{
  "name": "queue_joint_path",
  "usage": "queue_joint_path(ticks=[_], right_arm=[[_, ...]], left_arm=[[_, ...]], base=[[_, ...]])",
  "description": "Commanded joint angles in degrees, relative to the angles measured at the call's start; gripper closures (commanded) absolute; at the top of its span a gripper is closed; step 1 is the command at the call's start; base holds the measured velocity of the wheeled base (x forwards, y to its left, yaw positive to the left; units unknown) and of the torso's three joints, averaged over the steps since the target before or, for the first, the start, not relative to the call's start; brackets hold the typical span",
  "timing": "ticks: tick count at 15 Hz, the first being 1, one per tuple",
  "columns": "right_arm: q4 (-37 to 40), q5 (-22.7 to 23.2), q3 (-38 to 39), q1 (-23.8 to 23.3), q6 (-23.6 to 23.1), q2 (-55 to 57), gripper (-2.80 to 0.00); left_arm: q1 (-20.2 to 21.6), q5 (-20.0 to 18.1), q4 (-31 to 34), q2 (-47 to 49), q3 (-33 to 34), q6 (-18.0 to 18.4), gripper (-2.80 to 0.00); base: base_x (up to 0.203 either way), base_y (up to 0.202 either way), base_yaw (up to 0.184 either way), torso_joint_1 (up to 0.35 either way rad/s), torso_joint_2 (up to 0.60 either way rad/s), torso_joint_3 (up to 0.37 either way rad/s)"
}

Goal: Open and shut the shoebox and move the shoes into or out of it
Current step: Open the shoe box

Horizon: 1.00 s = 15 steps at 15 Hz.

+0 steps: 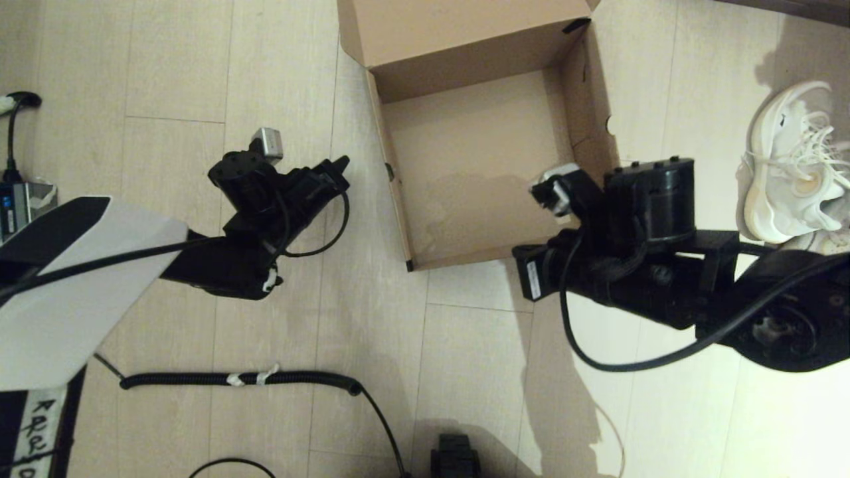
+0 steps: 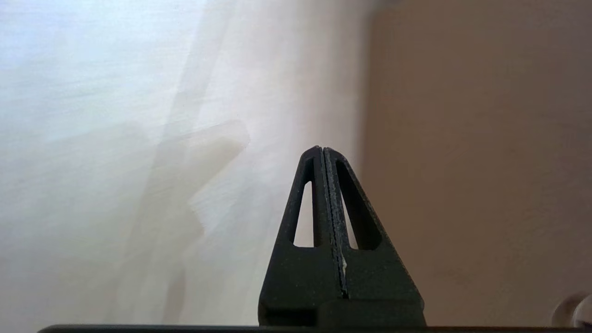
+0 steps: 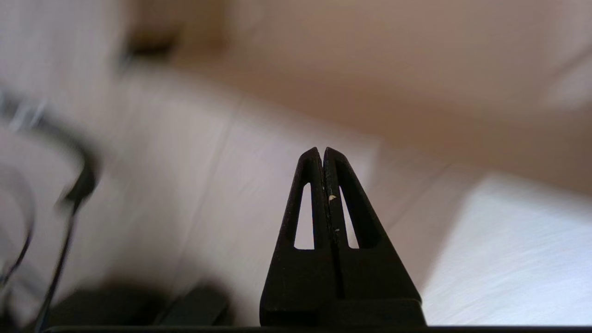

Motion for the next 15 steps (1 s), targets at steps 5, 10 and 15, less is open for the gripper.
queue_joint_path(ticks=[5,10,15], right_arm=[[2.65,2.4,-7.13,-13.94,-1.22,2.16,0.0],[-4.09,5.89,-2.18,-18.09,-1.9,7.67,0.0],[-4.17,5.72,11.78,-12.22,-2.31,0.49,0.0]], left_arm=[[3.69,-0.26,-1.43,-14.42,20.43,-0.1,0.0],[3.79,-0.4,-1.35,-23.63,27.35,-0.08,0.0],[3.73,-0.32,-0.97,-27.53,29.77,0.0,0.0]], base=[[0.0,0.0,0.0,0.0,0.0,0.0],[0.0,0.0,0.0,0.0,0.0,0.0],[0.0,0.0,0.0,0.0,0.0,0.0]])
